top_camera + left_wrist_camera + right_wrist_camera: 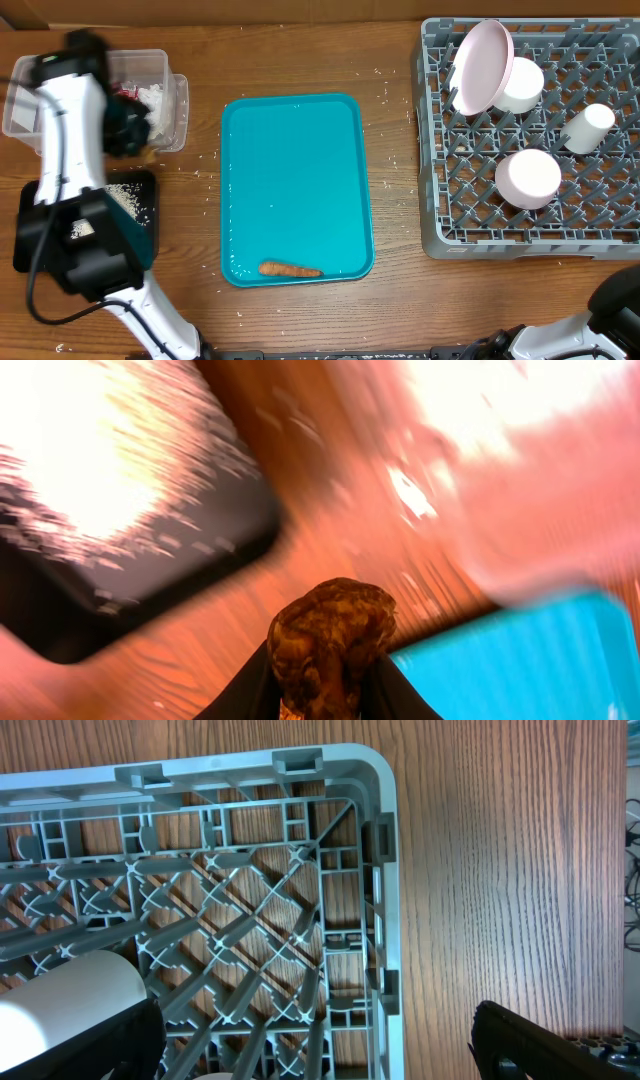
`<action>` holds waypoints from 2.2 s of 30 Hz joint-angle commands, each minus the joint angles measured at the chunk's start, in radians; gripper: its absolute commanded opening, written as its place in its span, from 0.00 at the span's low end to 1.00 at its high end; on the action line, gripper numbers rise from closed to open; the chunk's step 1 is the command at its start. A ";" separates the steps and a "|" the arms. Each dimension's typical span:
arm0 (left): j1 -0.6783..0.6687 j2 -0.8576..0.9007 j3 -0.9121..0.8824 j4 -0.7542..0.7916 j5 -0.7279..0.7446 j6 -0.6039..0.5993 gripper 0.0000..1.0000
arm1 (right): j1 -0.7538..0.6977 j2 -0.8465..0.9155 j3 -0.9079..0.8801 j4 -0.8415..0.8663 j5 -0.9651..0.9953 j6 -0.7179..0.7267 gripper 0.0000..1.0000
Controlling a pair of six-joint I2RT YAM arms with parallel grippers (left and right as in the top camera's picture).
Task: Sort waste into correct bins and load items into the dishwasher
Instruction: 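Carry the food piece left and drop it on the black rice tray, then swing the left gripper back over the carrot on the teal tray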
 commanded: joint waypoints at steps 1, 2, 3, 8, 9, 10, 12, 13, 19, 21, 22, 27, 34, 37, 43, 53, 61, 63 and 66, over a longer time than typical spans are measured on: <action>0.134 -0.002 -0.004 -0.011 -0.024 0.019 0.22 | -0.004 -0.002 -0.003 0.005 0.005 0.004 1.00; 0.161 -0.002 -0.010 -0.010 -0.024 0.012 0.22 | -0.004 -0.002 -0.003 0.005 0.005 0.004 1.00; 0.192 -0.002 -0.021 -0.004 -0.024 0.008 0.22 | -0.004 -0.002 -0.003 0.005 0.005 0.004 1.00; 0.307 -0.002 -0.093 0.052 -0.024 -0.006 0.25 | -0.004 -0.002 -0.003 0.005 0.005 0.004 1.00; 0.324 -0.002 -0.109 0.058 -0.024 -0.015 0.25 | -0.004 -0.002 -0.003 0.005 0.005 0.004 1.00; 0.340 -0.001 -0.127 0.066 -0.023 -0.018 0.25 | -0.004 -0.002 -0.003 0.005 0.005 0.004 1.00; 0.360 -0.001 -0.154 0.073 -0.023 -0.018 0.25 | -0.004 -0.002 -0.003 0.005 0.005 0.004 1.00; 0.367 -0.001 -0.168 0.075 -0.023 -0.018 0.25 | -0.004 -0.002 -0.003 0.005 0.005 0.004 1.00; 0.369 -0.001 -0.232 0.088 -0.017 -0.018 0.28 | -0.004 -0.002 -0.003 0.005 0.005 0.004 1.00; 0.366 -0.001 -0.250 0.098 -0.012 -0.018 0.30 | -0.004 -0.002 -0.003 0.005 0.005 0.004 1.00; 0.364 -0.001 -0.260 0.105 -0.012 -0.018 0.30 | -0.004 -0.002 -0.003 0.005 0.005 0.004 1.00; 0.364 -0.001 -0.290 0.145 -0.013 -0.018 0.30 | -0.004 -0.002 -0.003 0.005 0.005 0.004 1.00; 0.363 -0.001 -0.294 0.180 -0.013 -0.018 0.44 | -0.004 -0.002 -0.003 0.005 0.005 0.004 1.00; 0.363 -0.001 -0.294 0.184 -0.013 -0.017 0.55 | -0.004 -0.002 -0.003 0.005 0.005 0.004 1.00; 0.363 -0.002 -0.294 0.141 0.082 0.045 0.61 | -0.004 -0.002 -0.003 0.005 0.005 0.004 1.00; 0.298 -0.073 -0.294 0.134 0.416 0.289 0.60 | -0.004 -0.002 -0.003 0.005 0.005 0.004 1.00; 0.063 -0.228 -0.294 0.186 0.418 0.461 0.58 | -0.004 -0.002 -0.003 0.005 0.005 0.004 1.00; -0.038 -0.248 -0.294 0.213 0.418 0.540 0.58 | -0.004 -0.002 -0.003 0.005 0.005 0.004 1.00; -0.203 -0.245 -0.296 0.219 0.417 0.634 0.60 | -0.004 -0.002 -0.003 0.005 0.005 0.004 1.00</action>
